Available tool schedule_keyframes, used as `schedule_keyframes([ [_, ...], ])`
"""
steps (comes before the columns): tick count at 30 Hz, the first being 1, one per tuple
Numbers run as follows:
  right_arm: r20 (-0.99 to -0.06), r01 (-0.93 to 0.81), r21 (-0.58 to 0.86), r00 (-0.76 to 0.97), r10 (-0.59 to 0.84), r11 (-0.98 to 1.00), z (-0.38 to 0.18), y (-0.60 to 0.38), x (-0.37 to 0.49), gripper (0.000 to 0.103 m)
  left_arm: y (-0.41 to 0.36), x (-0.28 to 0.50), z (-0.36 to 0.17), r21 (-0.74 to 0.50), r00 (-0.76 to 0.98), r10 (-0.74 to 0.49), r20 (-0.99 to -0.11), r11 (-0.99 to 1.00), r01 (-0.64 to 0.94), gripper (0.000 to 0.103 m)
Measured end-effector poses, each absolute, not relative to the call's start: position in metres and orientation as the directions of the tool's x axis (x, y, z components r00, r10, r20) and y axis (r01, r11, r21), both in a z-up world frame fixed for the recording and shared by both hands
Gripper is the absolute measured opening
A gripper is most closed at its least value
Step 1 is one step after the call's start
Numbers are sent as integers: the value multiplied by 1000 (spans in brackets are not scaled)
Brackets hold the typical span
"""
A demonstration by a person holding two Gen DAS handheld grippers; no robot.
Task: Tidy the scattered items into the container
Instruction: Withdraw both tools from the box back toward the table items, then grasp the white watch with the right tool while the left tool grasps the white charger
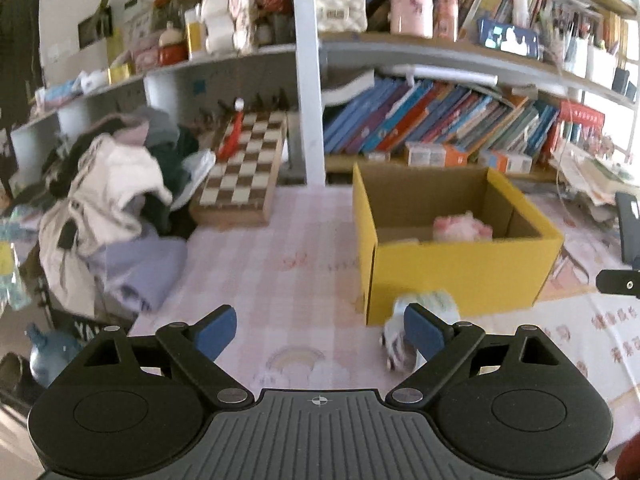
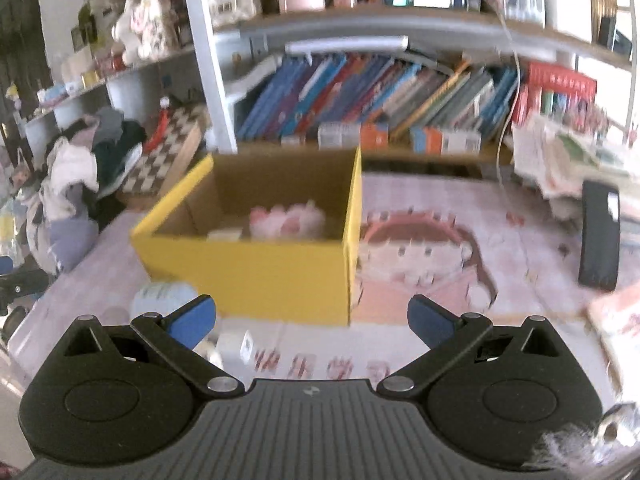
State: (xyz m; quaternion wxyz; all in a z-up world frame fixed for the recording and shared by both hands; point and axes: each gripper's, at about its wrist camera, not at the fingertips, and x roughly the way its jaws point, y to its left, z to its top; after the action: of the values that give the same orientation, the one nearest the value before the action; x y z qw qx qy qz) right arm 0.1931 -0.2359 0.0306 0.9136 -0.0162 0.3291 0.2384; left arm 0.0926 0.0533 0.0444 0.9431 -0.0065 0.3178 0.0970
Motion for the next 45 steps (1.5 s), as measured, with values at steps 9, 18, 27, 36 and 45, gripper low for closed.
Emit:
schedule_keyframes([
  [9,-689,-590,74,553,469,804,8,-196,159,102,32,80,14,71,716,104,-691,995,-76,93],
  [18,-720,-734,4,469,511,679,0,-167,132,99,6,70,-7,95,652,22,-758,992,77,93],
  [27,-741,-738,47,426,519,673,-9,-163,139,99,-4,72,-19,84,623,-29,-782,985,151,93],
  [36,-775,-712,77,398,491,698,-20,-165,152,79,-12,79,-26,75,607,-64,-792,977,201,89],
  [45,-778,-723,80,385,496,686,-24,-159,172,71,-15,95,-36,75,588,-73,-806,972,224,78],
])
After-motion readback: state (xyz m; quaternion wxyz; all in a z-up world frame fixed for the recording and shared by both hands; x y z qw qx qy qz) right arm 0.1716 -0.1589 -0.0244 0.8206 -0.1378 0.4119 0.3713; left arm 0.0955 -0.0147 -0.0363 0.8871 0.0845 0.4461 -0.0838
